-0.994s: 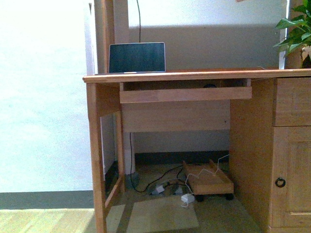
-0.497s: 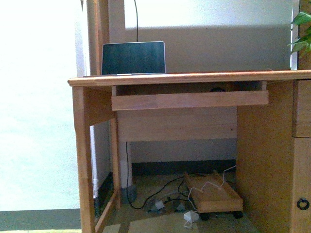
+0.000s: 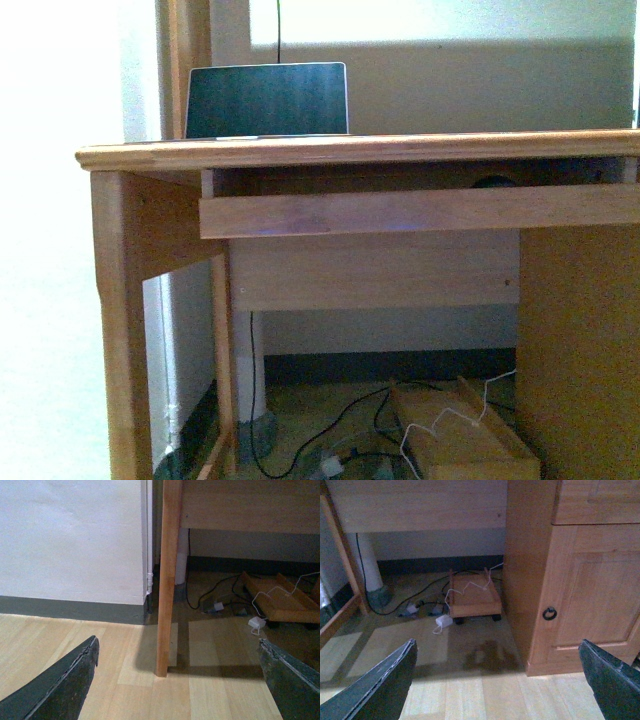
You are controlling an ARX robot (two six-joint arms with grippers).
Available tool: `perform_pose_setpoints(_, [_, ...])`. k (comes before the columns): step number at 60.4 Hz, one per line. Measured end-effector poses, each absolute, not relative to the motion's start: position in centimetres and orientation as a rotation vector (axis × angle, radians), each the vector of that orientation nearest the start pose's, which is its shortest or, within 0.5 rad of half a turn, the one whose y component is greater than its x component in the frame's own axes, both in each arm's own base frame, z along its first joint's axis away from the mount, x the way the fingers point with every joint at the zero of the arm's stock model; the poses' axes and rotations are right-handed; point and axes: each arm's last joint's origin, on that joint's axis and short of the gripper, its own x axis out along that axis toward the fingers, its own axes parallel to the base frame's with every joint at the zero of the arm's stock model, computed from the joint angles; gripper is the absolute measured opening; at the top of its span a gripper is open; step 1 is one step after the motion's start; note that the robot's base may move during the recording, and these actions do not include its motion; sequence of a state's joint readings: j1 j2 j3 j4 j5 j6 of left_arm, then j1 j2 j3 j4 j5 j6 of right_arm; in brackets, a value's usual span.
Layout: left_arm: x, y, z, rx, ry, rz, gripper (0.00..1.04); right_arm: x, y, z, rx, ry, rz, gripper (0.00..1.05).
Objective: Place mouse
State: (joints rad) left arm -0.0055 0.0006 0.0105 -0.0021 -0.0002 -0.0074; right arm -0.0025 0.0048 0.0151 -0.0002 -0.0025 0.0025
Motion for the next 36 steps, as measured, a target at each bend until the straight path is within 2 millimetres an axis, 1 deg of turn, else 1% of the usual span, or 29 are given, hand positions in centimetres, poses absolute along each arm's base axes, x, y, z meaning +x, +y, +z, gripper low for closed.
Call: perform_pose_setpoints(36, [9.72,-0.05,16.67,-0.007,-0.007,-0.006,0.97,9.7,-0.02,16.82,0.002,-0.01,0.0,0.97])
